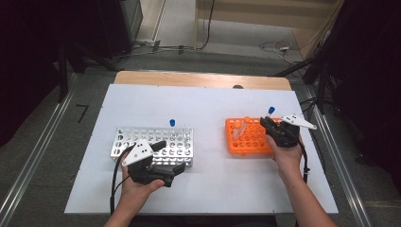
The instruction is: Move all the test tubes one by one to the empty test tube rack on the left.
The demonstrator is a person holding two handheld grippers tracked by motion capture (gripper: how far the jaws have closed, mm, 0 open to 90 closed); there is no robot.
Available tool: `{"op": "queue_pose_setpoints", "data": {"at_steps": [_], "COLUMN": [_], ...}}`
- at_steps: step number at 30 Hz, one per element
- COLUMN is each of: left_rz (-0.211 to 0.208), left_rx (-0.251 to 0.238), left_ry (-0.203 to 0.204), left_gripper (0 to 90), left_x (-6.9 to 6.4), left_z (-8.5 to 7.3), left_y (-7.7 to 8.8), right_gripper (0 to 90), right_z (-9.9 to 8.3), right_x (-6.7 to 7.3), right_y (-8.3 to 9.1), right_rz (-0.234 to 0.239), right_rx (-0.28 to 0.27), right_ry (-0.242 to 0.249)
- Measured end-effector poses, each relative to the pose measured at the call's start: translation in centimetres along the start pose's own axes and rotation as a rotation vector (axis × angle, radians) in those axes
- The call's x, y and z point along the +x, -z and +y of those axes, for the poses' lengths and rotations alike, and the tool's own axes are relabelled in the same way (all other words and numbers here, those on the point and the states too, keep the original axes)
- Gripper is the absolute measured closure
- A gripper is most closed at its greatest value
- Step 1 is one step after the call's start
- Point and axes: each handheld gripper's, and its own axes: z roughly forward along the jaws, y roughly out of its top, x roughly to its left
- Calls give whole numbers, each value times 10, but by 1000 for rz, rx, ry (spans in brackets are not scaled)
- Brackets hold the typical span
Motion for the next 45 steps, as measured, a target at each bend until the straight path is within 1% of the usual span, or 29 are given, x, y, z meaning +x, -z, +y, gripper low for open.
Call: {"op": "queue_pose_setpoints", "data": {"at_steps": [2,8,10,16,21,24,28,37,41,44,45], "left_rz": [-2,-6,-9,-15,-20,-27,-41,-64,-97,-116,-124], "left_rx": [0,-1,-6,-2,-1,1,6,-4,-10,-11,-6], "left_ry": [2,-2,-1,-7,-12,-17,-28,-30,-25,-31,-39], "left_gripper": [0,0,0,0,0,4,4,14,38,65,83], "left_x": [-1,-3,-3,-5,-8,-10,-13,-20,-22,-24,-25], "left_z": [0,1,1,1,2,2,3,6,7,8,9], "left_y": [-1,-2,-2,-3,-4,-5,-7,-9,-10,-12,-13], "right_gripper": [754,754,755,754,754,754,754,754,754,754,754], "right_z": [0,-2,-4,-11,-18,-21,-24,-30,-32,-34,-34], "right_x": [1,8,12,26,35,42,55,92,105,117,120], "right_y": [5,24,31,48,56,58,60,58,55,53,52], "right_rz": [13,79,108,162,207,235,281,379,413,442,450], "right_rx": [-11,-36,-37,-37,-26,-24,-17,13,30,43,45], "right_ry": [6,2,2,39,44,53,74,146,164,181,186]}}
